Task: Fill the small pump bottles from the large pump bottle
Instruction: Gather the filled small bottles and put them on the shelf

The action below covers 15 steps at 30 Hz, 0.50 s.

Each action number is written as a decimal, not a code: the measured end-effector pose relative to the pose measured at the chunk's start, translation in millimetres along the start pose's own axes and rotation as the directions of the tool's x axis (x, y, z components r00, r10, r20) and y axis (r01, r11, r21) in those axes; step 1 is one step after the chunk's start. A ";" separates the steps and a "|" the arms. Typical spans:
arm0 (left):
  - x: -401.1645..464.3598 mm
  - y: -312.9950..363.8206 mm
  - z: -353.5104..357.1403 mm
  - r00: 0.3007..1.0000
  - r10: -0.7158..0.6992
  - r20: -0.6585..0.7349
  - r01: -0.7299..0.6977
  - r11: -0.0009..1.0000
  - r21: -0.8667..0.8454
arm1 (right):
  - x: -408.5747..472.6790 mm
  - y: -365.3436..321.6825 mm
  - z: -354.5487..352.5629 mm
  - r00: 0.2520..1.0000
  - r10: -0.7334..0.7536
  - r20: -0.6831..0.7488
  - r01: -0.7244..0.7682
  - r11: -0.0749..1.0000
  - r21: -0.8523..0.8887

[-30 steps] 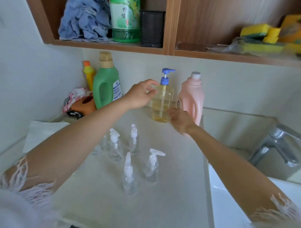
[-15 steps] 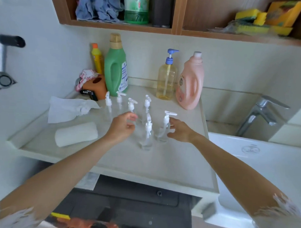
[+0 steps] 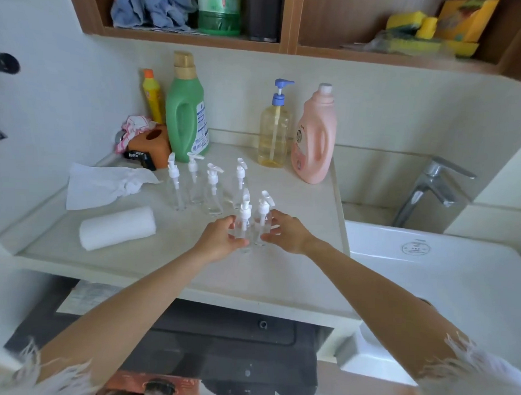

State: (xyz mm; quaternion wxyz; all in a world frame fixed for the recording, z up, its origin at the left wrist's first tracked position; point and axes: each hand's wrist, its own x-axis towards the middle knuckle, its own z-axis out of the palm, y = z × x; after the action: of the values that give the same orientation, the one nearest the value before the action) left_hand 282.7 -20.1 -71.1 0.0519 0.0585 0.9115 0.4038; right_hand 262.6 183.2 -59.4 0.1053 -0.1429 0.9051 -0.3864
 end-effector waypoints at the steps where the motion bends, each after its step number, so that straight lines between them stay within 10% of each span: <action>1: 2.0 3.0 3.0 1.000 0.005 -0.017 -0.005 1.000 -0.013 | 1.6 1.8 -2.5 1.000 -0.012 0.002 0.012 1.000 0.000; 15: 67.5 177.7 -34.6 0.937 0.238 -0.258 -0.287 0.942 -0.175 | 19.5 -26.4 -186.7 0.923 -0.320 -0.212 0.329 0.944 0.009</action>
State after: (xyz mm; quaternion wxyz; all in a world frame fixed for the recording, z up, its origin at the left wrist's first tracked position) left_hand 222.7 83.2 80.6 -0.1040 0.1267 0.8474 0.5050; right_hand 192.8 284.1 85.1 -0.0520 -0.2472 0.8662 -0.4312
